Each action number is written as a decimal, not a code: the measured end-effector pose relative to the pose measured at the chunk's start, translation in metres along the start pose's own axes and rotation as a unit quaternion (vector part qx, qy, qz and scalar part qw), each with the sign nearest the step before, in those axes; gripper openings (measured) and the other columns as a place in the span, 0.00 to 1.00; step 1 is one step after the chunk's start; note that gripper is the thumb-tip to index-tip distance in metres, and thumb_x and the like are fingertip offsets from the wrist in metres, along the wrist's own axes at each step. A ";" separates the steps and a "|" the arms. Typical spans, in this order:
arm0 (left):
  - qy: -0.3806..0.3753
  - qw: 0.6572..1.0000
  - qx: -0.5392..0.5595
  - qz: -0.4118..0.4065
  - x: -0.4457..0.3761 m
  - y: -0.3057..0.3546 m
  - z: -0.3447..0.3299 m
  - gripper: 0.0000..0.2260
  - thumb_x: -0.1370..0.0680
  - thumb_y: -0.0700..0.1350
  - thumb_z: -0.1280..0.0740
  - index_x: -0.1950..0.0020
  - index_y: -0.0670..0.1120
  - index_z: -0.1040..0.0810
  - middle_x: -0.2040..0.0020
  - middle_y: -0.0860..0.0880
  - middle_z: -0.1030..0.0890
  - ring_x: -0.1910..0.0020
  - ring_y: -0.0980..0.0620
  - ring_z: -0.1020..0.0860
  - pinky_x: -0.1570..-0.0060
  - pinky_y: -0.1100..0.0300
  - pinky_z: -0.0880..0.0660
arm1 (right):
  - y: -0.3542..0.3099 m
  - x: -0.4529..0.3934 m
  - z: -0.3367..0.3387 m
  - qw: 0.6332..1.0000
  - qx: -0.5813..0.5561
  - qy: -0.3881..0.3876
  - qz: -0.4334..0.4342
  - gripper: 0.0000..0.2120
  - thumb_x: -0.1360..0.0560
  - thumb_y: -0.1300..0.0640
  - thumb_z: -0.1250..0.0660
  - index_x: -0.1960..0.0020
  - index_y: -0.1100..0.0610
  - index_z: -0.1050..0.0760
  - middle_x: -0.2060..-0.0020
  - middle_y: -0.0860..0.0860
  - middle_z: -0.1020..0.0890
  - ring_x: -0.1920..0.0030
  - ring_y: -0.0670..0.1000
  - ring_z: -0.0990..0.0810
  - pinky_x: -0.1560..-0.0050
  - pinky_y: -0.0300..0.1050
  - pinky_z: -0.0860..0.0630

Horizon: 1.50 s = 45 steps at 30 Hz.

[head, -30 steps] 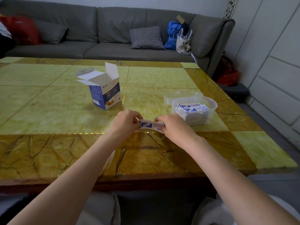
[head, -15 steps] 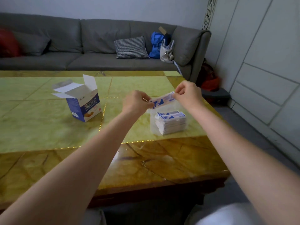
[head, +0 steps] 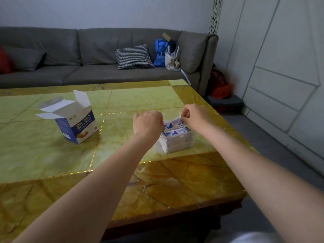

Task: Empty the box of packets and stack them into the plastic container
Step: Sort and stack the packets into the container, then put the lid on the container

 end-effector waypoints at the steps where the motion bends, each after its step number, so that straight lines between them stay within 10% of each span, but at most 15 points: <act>1: -0.001 1.000 -0.023 -0.009 0.000 0.000 -0.001 0.06 0.24 0.47 0.36 0.50 0.48 0.22 0.51 0.49 0.19 0.51 0.47 0.22 0.41 0.53 0.36 | 0.001 0.000 0.000 1.000 0.004 -0.010 -0.001 0.04 0.27 0.61 0.32 0.58 0.55 0.25 0.62 0.49 0.24 0.59 0.50 0.24 0.60 0.43 0.27; 12: -0.046 0.985 -0.164 -0.026 0.002 0.010 0.002 0.07 0.20 0.47 0.43 0.52 0.46 0.27 0.68 0.52 0.32 0.60 0.48 0.28 0.41 0.54 0.39 | -0.009 0.005 0.004 0.982 0.176 -0.071 0.023 0.06 0.22 0.59 0.40 0.50 0.60 0.26 0.53 0.55 0.22 0.57 0.54 0.27 0.61 0.45 0.31; 23: -0.013 0.986 -0.164 -0.040 -0.006 0.013 0.006 0.09 0.22 0.39 0.45 0.49 0.45 0.26 0.52 0.46 0.20 0.50 0.46 0.23 0.42 0.54 0.40 | -0.009 -0.001 0.008 0.977 0.197 -0.078 0.019 0.08 0.23 0.64 0.42 0.48 0.60 0.26 0.51 0.57 0.22 0.55 0.57 0.25 0.60 0.45 0.31; 27: 0.067 0.996 -0.028 0.057 -0.021 -0.012 0.022 0.12 0.23 0.44 0.46 0.48 0.43 0.25 0.53 0.45 0.18 0.51 0.45 0.22 0.41 0.52 0.38 | 0.001 -0.019 0.029 0.998 0.066 0.011 -0.015 0.09 0.24 0.61 0.42 0.49 0.62 0.25 0.51 0.59 0.20 0.48 0.60 0.24 0.54 0.47 0.28; 30: -0.024 0.975 0.096 0.200 -0.024 -0.042 0.010 0.15 0.23 0.47 0.46 0.45 0.39 0.26 0.51 0.43 0.19 0.52 0.43 0.22 0.42 0.53 0.31 | 0.009 -0.028 0.025 0.996 0.001 -0.032 -0.088 0.13 0.22 0.57 0.42 0.43 0.65 0.26 0.45 0.61 0.22 0.43 0.60 0.25 0.47 0.48 0.28; 33: -0.160 0.882 0.346 0.277 -0.013 -0.040 -0.004 0.14 0.20 0.49 0.48 0.40 0.42 0.31 0.50 0.44 0.21 0.66 0.52 0.28 0.60 0.61 0.30 | 0.018 -0.029 0.006 0.959 -0.146 -0.140 -0.201 0.22 0.20 0.50 0.44 0.33 0.65 0.33 0.42 0.60 0.24 0.46 0.58 0.24 0.44 0.47 0.30; 37: -0.157 0.765 0.533 0.325 -0.017 -0.037 -0.011 0.12 0.20 0.53 0.48 0.43 0.48 0.33 0.58 0.50 0.26 0.64 0.54 0.30 0.51 0.58 0.35 | 0.025 -0.040 -0.008 0.903 -0.315 -0.127 -0.262 0.23 0.20 0.48 0.46 0.32 0.63 0.35 0.56 0.55 0.23 0.53 0.54 0.25 0.41 0.52 0.30; 39: -0.101 0.762 0.554 0.320 -0.024 -0.037 -0.006 0.13 0.19 0.53 0.49 0.42 0.48 0.33 0.53 0.48 0.25 0.62 0.54 0.29 0.61 0.61 0.36 | 0.022 -0.045 -0.006 0.895 -0.351 -0.087 -0.260 0.24 0.19 0.47 0.48 0.32 0.63 0.35 0.60 0.54 0.22 0.58 0.52 0.26 0.44 0.51 0.31; 45: -0.044 0.830 0.515 0.210 -0.030 -0.034 0.019 0.25 0.19 0.56 0.55 0.39 0.43 0.25 0.45 0.45 0.21 0.46 0.49 0.29 0.48 0.56 0.40 | 0.009 -0.046 0.019 0.890 -0.415 -0.025 -0.189 0.25 0.19 0.44 0.52 0.41 0.59 0.25 0.64 0.50 0.21 0.49 0.52 0.27 0.50 0.45 0.37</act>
Point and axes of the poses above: each hand's wrist, its own x-axis away from the middle knuckle, its own z-axis out of the back of the hand, y = z × x, the point moved 2 cm from there along -x, towards the middle knuckle
